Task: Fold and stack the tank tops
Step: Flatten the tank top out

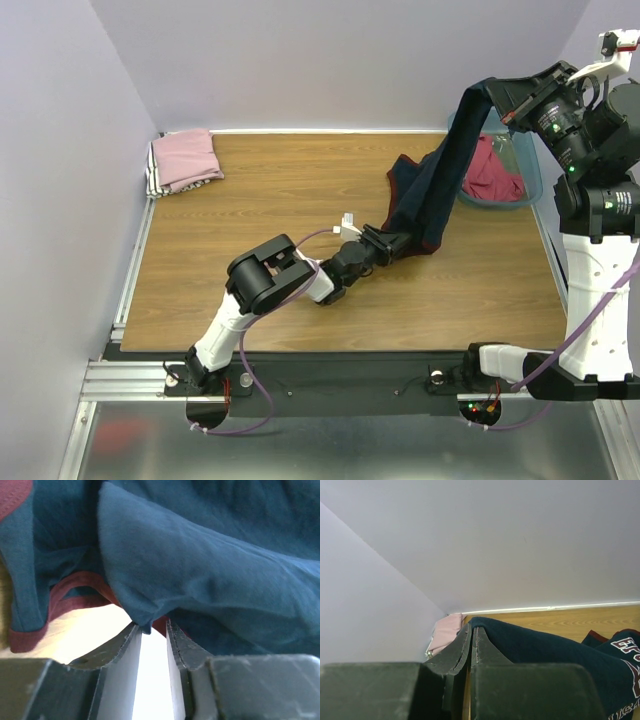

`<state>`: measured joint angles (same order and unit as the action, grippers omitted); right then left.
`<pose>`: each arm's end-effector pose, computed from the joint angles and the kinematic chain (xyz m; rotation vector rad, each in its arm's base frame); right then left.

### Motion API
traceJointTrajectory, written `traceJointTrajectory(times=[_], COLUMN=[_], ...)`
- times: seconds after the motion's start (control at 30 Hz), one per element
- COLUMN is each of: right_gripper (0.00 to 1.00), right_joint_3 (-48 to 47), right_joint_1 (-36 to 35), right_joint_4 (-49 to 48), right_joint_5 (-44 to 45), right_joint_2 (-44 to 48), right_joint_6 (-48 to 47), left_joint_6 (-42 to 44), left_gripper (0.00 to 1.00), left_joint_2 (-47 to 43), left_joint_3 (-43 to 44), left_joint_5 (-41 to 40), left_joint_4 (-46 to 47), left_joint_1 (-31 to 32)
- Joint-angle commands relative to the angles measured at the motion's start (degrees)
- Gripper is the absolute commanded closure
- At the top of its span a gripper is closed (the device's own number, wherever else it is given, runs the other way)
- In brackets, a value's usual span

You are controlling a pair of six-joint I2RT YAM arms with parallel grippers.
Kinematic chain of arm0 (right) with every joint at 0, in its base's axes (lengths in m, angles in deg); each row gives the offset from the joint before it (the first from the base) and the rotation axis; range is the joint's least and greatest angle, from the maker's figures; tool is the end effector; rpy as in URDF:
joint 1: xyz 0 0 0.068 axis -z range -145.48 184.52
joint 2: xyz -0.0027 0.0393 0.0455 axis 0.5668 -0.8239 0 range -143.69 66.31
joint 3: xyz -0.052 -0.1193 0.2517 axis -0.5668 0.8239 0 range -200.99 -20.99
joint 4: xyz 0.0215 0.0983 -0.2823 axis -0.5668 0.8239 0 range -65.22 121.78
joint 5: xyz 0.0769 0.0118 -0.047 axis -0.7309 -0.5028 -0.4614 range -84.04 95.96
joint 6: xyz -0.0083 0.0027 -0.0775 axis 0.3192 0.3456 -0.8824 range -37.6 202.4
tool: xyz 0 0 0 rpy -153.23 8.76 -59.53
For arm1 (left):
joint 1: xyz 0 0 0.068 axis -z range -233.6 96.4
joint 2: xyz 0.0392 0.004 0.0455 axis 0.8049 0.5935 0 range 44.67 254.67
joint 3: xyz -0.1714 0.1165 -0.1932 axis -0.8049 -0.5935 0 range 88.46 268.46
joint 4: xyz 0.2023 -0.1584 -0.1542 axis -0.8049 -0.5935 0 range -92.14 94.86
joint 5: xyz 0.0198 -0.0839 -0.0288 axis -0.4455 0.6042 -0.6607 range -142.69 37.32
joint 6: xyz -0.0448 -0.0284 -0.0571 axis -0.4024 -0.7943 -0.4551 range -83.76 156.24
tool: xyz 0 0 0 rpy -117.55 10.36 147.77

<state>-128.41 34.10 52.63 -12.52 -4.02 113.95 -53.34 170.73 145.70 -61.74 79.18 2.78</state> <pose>0.2543 0.0231 0.6144 0.1200 1.4487 0.6856 0.2746 -0.3938 0.1046 -0.6682 1.6886 -1.8628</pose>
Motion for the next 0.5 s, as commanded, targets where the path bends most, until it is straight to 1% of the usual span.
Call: traceJointTrajectory(times=[0.0,0.1,0.13,0.17,0.27,0.3,0.33,0.37,0.47], right_gripper=[0.99,1.0,0.99,0.99,0.99,1.0,1.0,0.99,0.99], right_joint_3=[-0.08,0.01,0.1,0.01,0.1,0.19,0.36,0.45,0.71], right_joint_1=[0.16,0.16,0.16,0.16,0.16,0.16,0.16,0.16,0.16], right_joint_4=[-3.34,-3.34,-3.34,-3.34,-3.25,-3.25,-3.33,-3.34,-3.25], right_joint_5=[-0.07,0.11,0.11,0.11,0.37,0.37,0.46,0.55,0.55], right_joint_2=[2.12,2.3,2.38,2.47,2.56,2.56,2.65,2.65,2.82], right_joint_6=[0.09,-0.09,-0.17,-0.26,-0.35,-0.44,-0.44,-0.44,-0.61], left_joint_6=[2.04,2.48,2.57,2.48,2.57,2.66,2.74,2.83,3.45], left_gripper=[0.65,0.66,0.74,0.76,0.77,0.86,0.97,1.0,1.0], left_joint_2=[-5.21,-5.74,-5.91,-6.09,-6.53,-6.7,-7.14,-7.32,-8.46], left_joint_3=[-1.24,-1.68,-1.77,-1.95,-2.39,-2.56,-3.09,-3.35,-4.67], left_joint_5=[-0.52,-0.43,-0.43,-0.35,-0.26,-0.26,-0.34,-0.43,-0.35], left_joint_4=[7.59,7.68,7.68,7.5,7.76,7.68,7.07,6.8,6.97], left_joint_1=[-0.39,-0.66,-0.83,-1.01,-1.1,-1.18,-1.18,-1.27,-1.62])
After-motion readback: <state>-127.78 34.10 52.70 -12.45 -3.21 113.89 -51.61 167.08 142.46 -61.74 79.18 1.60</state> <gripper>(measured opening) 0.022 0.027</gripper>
